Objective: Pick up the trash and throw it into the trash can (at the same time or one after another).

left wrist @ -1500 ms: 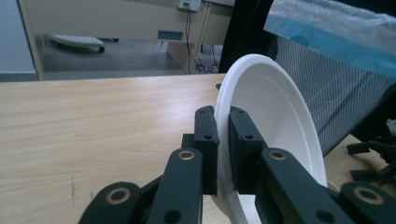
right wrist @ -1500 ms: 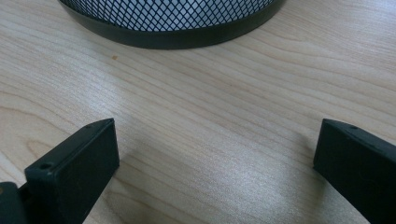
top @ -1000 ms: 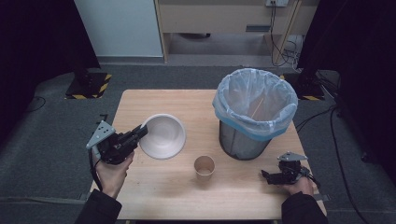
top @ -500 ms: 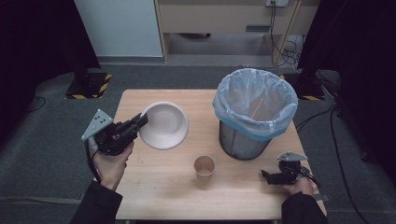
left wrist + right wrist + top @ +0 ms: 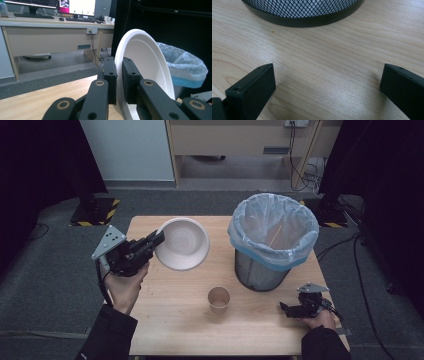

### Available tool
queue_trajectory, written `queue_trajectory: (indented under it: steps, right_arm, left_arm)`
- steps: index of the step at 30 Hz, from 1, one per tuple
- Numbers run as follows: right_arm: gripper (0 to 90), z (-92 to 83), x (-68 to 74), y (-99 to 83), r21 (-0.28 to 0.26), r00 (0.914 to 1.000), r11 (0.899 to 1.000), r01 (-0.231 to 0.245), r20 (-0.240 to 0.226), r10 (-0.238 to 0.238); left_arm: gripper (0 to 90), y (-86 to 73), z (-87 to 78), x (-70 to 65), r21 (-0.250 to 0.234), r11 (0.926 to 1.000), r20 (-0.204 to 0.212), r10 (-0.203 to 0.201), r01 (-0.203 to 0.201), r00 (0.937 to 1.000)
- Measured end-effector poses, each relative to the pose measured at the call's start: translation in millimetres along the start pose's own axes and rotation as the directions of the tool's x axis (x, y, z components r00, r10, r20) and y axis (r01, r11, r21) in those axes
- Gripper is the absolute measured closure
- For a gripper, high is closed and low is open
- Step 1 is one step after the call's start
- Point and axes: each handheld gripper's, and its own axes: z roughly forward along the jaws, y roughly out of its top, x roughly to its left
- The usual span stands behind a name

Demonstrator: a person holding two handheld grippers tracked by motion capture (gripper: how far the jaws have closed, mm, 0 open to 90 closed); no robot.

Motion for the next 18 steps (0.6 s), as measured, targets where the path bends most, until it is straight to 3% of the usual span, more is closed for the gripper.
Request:
queue_trajectory:
  steps: [18]
  right_arm:
    - [0.3, -0.1, 0.1, -0.4, -0.004, 1.0000, 1.000, -0.001, 0.001, 0.001]
  left_arm:
    - [82.8, 25.8, 23.8, -15.8, -0.023, 0.9994, 0.023, 0.025, -0.024, 0.9994]
